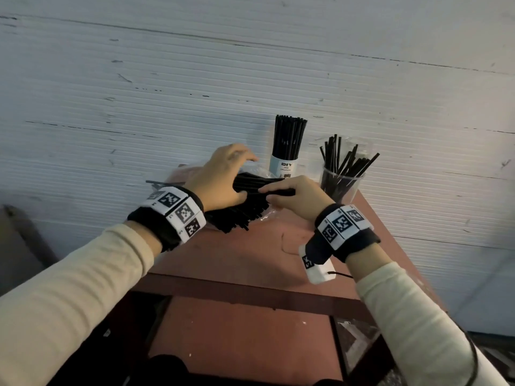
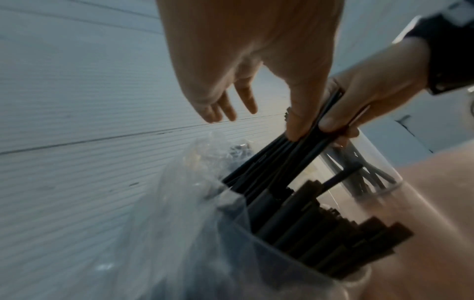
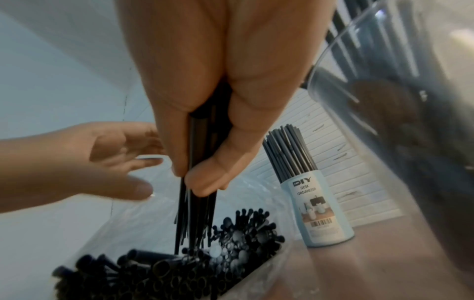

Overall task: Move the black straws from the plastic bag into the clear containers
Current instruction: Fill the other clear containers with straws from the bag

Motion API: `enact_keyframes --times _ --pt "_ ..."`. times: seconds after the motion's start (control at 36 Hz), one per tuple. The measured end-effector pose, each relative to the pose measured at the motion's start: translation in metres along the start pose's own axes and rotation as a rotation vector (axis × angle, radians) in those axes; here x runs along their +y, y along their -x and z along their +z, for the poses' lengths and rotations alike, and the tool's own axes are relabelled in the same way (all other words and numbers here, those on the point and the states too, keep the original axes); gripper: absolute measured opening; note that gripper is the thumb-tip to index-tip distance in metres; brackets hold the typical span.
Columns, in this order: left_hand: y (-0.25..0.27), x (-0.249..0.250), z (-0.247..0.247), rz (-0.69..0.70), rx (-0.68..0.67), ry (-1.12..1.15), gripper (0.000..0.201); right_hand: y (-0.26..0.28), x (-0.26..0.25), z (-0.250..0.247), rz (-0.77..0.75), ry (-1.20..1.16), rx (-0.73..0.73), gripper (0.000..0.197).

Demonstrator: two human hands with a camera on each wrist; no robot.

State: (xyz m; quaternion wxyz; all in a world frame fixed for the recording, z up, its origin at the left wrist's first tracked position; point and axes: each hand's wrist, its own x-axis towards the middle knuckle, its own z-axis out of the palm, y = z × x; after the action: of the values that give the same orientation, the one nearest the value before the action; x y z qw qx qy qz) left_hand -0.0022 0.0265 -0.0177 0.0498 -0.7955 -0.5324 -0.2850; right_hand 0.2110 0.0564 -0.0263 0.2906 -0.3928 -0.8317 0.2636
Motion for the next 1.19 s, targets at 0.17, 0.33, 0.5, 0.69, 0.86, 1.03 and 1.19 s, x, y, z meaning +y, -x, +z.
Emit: enact_keyframes --times 0.17,0.33,0.5,0.69,0.86,1.03,1.19 --pt "-0.021 0.016 0.024 0.054 -0.265 -0.027 0.084 0.022 0.002 -0.022 0.015 -0.005 -0.043 0.024" --pt "-0.034 0.033 0.047 0.139 -0.145 0.002 0.032 0.044 0.0 -0.042 0.026 0.002 -0.021 0.023" --pt "-0.044 0.054 0.048 0.168 -0.128 0.058 0.01 0.063 -0.007 -0.069 -0.012 -0.088 0.02 0.038" --pt "-0.053 0.087 0.035 0.142 -0.058 0.361 0.013 0.073 -0.033 -0.106 -0.132 0.056 0.405 0.053" --pt "-0.066 0.116 0.033 -0.025 -0.11 0.685 0.017 0.063 -0.054 -0.12 -0.3 -0.052 0.727 0.041" --pt "-0.059 0.127 0.046 -0.064 -0.162 0.859 0.009 0.047 -0.062 -0.108 -0.314 0.073 0.643 0.031" --pt "-0.046 0.118 0.068 -0.25 -0.247 0.97 0.023 0.039 -0.055 -0.08 -0.223 0.139 0.422 0.039"
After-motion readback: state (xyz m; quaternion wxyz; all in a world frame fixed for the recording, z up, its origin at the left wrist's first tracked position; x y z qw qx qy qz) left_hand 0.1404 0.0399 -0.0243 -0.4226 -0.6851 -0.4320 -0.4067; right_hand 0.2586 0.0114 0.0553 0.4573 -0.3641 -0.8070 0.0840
